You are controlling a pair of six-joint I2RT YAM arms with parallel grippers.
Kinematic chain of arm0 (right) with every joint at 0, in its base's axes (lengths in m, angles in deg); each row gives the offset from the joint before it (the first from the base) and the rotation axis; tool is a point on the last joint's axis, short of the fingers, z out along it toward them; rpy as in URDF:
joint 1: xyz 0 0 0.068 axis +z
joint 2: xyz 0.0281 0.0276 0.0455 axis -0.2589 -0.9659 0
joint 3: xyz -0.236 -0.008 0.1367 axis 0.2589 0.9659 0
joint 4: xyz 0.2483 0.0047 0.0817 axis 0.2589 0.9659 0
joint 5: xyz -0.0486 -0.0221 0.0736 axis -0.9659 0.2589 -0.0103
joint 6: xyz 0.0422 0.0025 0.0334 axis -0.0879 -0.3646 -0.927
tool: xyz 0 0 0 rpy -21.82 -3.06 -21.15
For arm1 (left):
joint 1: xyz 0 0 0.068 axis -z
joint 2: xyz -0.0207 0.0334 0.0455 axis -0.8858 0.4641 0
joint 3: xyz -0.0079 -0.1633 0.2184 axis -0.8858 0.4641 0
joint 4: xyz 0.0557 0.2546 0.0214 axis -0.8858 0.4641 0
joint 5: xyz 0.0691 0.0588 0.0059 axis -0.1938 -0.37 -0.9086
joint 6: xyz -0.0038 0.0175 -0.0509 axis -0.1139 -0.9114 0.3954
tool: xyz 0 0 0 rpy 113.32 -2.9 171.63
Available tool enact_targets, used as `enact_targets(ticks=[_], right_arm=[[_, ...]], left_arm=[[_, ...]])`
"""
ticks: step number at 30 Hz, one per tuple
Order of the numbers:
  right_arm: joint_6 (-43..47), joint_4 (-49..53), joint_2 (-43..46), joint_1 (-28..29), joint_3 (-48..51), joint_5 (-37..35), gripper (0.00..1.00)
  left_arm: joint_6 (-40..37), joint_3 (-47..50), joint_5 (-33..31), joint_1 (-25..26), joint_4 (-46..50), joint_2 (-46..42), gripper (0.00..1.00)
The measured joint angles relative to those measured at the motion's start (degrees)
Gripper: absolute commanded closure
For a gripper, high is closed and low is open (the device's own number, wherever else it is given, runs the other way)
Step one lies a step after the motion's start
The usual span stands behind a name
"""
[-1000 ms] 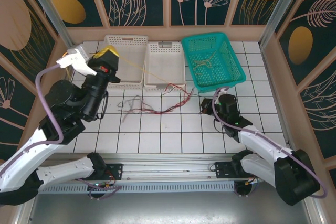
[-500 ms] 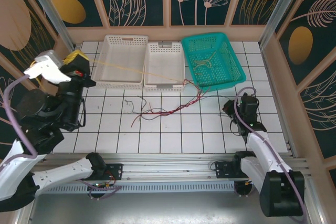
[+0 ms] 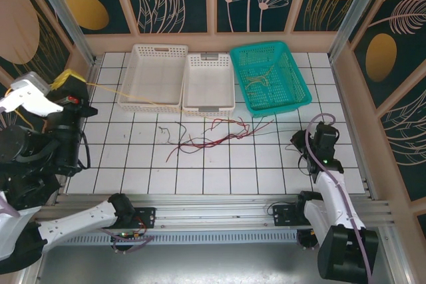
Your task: Untangle the cables
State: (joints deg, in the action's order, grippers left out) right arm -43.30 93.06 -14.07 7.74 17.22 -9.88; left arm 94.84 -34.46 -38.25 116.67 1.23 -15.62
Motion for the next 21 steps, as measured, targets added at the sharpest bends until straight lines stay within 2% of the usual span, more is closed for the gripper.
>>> enact_targets(ticks=[6, 11, 16, 21], right_arm=[[0.3, 1.8, 0.7, -5.6, 0.1, 0.9, 1.0], [-0.7, 3.8, 5.0, -10.8, 0.0, 1.0, 1.0], [-1.7, 4.7, 5.2, -12.3, -0.4, 1.6, 1.0], [-1.2, 3.2, 3.5, -11.7, -0.2, 7.0, 1.0]], left_arm=[[-1.6, -2.1, -1.6, 0.0, 0.0, -1.0, 1.0], [-3.1, -1.9, -2.8, 0.0, 0.4, -0.8, 1.0], [-5.4, -1.9, -5.4, 0.0, 0.4, -0.8, 1.0], [-4.7, -1.9, -6.4, 0.0, 1.9, -0.7, 1.0]])
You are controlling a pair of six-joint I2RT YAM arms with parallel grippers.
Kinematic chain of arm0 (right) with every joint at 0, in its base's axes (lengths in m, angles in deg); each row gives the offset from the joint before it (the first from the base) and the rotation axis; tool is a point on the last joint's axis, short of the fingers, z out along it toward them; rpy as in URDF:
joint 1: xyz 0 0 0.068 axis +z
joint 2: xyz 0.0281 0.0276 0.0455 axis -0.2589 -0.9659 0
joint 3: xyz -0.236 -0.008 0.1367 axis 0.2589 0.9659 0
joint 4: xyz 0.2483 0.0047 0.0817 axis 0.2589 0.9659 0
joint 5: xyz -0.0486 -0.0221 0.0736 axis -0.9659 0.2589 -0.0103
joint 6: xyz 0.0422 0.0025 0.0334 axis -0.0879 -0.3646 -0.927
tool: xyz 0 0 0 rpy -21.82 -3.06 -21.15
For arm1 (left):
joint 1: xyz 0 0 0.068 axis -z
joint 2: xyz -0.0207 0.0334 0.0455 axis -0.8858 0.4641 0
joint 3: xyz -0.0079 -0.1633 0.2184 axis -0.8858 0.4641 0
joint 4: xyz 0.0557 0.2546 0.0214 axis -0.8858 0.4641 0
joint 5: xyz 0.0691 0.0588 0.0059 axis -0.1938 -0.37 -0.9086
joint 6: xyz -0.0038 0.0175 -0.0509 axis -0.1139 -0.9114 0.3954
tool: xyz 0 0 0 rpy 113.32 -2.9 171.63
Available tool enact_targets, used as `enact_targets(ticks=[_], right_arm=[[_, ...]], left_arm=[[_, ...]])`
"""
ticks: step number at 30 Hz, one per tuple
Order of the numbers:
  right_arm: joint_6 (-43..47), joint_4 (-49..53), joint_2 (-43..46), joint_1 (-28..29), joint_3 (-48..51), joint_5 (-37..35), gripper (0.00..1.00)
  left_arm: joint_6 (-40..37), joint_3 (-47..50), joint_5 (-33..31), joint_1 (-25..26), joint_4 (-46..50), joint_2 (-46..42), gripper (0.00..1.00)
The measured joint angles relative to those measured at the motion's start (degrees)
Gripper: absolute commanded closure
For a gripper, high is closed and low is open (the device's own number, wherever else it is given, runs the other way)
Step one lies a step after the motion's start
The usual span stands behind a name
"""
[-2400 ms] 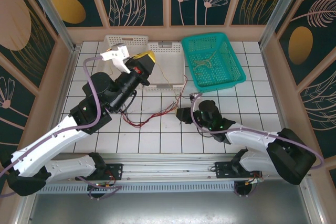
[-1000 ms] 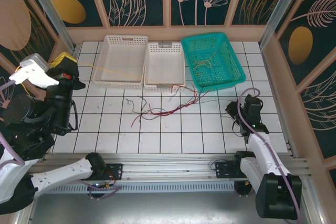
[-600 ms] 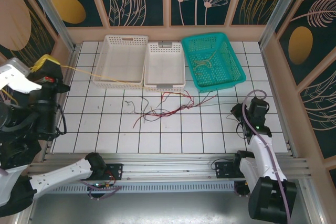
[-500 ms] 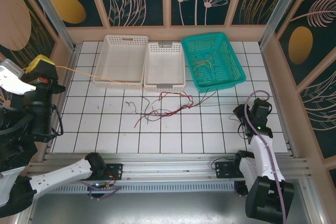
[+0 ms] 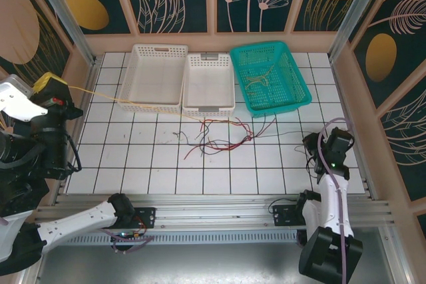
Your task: Untangle the cables
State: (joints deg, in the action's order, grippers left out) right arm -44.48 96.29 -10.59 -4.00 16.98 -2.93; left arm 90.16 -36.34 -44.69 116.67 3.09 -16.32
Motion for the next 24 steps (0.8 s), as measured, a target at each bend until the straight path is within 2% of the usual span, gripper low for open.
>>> enact_targets(ticks=[3, 6, 11, 17, 24], right_arm=[[1.4, -2.5, 0.0, 3.5, 0.0, 3.1, 0.92], [3.3, -4.6, 0.0, 10.8, -0.1, 4.4, 0.81], [5.9, -9.2, -0.7, 23.6, -0.5, 5.9, 0.54], [7.4, -14.5, -1.5, 34.9, -0.4, 4.7, 0.43], [7.4, -20.9, -1.6, 41.7, 3.0, 1.4, 0.39]], left_arm=[[3.1, 0.9, 1.2, 0.0, 1.6, 0.5, 1.0], [6.9, 4.0, 3.5, 0.0, 2.4, 1.4, 1.0], [11.6, 9.6, 7.1, 0.0, 2.5, 4.4, 1.0], [14.9, 13.3, 9.2, 0.0, 2.3, 5.3, 1.0], [16.8, 13.5, 9.5, 0.0, 1.4, 5.2, 1.0]])
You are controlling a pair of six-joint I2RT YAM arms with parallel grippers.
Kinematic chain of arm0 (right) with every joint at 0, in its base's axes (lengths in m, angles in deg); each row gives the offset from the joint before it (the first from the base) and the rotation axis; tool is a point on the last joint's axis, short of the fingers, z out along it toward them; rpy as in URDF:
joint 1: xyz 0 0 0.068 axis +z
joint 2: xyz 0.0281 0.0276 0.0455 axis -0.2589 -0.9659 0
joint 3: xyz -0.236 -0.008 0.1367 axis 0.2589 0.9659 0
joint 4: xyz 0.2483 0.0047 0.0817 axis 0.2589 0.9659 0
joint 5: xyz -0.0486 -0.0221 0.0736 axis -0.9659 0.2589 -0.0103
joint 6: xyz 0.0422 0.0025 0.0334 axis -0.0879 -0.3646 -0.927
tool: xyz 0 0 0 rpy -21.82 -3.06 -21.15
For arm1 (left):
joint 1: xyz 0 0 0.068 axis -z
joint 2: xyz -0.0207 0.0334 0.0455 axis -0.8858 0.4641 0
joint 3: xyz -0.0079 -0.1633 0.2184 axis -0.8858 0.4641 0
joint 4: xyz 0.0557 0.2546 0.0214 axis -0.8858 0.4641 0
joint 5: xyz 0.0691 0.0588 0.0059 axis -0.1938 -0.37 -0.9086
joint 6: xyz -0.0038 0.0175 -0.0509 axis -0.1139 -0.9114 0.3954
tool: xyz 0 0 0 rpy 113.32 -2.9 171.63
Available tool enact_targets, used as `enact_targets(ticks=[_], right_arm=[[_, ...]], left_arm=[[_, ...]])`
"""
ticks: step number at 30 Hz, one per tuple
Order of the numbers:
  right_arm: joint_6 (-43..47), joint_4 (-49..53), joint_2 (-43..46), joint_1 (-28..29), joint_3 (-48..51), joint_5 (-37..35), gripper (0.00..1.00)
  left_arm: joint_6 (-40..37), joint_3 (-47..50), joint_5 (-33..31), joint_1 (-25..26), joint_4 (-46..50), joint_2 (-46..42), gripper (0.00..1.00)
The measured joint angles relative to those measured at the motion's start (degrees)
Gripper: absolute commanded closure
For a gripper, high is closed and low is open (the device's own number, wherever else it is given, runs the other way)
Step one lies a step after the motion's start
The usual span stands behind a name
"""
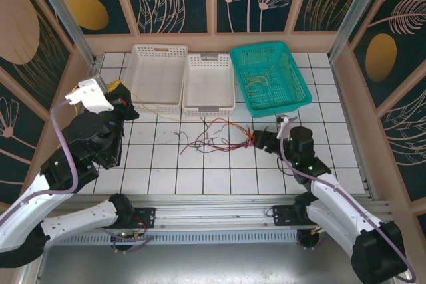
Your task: Untangle the cables
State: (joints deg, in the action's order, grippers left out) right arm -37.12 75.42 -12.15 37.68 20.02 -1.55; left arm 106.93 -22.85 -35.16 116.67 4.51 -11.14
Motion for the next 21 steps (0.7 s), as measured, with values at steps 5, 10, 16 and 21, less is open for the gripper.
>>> enact_targets(ticks=[5, 10, 16, 21], right_arm=[[0.3, -4.2, 0.1, 5.9, 1.4, -2.5, 0.38], [1.3, -7.7, 1.7, 7.2, 2.4, -0.6, 0.36], [2.3, -7.9, -3.1, 7.4, 0.7, 2.5, 0.37], [3.7, -1.9, -15.6, 8.6, -6.4, 4.2, 0.37]], left_arm=[[0.2, 0.0, 0.0, 0.0, -0.3, 0.0, 1.0], [0.2, 0.0, -0.7, 0.0, -0.3, 0.0, 1.0], [0.1, 0.0, -2.7, 0.0, -0.3, 0.2, 1.0], [-1.0, -0.1, -4.2, 0.0, -0.4, 2.1, 1.0]])
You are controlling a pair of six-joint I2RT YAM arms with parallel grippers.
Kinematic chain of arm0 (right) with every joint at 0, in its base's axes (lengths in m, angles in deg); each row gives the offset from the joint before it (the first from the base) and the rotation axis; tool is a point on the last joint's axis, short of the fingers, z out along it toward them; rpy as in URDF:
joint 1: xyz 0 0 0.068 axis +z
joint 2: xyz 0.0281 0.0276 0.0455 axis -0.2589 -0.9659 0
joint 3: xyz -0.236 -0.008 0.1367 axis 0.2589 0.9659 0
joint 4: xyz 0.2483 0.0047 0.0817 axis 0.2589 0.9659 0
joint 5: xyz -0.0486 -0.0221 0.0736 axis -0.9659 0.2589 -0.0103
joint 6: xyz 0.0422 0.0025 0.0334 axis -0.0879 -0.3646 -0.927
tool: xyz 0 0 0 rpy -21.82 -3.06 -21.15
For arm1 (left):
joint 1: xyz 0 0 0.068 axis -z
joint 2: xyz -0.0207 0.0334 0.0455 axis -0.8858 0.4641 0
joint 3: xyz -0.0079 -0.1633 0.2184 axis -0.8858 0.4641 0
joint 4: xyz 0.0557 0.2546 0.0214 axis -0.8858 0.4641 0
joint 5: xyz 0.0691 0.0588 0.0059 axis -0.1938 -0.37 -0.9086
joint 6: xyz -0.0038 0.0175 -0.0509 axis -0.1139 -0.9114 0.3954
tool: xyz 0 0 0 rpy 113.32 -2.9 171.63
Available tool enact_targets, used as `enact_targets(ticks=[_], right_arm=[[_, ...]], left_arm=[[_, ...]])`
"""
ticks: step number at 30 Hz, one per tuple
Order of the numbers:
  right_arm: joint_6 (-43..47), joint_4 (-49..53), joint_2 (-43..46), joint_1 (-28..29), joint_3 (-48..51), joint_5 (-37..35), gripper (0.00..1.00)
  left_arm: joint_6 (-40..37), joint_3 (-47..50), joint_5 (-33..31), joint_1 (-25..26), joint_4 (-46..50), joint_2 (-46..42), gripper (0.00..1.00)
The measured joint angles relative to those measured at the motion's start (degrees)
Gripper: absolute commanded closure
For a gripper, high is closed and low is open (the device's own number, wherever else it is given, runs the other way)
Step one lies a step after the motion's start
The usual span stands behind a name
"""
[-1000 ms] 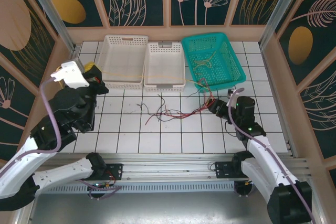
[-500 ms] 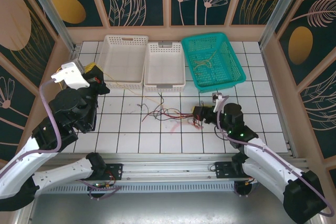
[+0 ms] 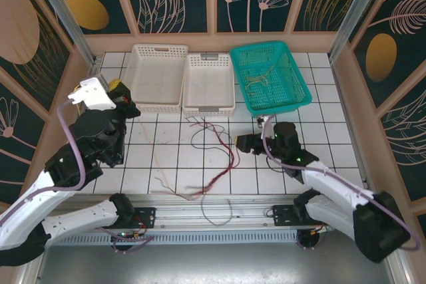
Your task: Untangle the cables
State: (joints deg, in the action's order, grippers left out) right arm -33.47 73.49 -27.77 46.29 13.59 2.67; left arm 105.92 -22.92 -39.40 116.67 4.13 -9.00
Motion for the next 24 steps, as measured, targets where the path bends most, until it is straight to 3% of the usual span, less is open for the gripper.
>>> enact_targets(ticks=[7, 13, 18, 24], right_arm=[[0.6, 5.4, -17.4, 8.6, -8.5, -1.3, 0.42], [-0.6, 9.8, -29.2, 14.8, -15.3, -7.6, 0.45], [-0.9, 12.9, -32.8, 16.9, -19.2, -12.7, 0.49], [-2.0, 14.9, -34.6, 16.2, -21.0, -18.5, 0.66]], left_arm=[[-1.7, -1.1, -0.1, 0.0, -0.8, 2.9, 1.0], [-3.4, -2.1, 0.6, 0.0, -3.2, 4.2, 1.0], [-4.7, -2.2, 0.7, 0.0, -4.3, 4.3, 1.0], [-6.5, -2.2, 0.7, 0.0, -5.4, 4.3, 1.0]])
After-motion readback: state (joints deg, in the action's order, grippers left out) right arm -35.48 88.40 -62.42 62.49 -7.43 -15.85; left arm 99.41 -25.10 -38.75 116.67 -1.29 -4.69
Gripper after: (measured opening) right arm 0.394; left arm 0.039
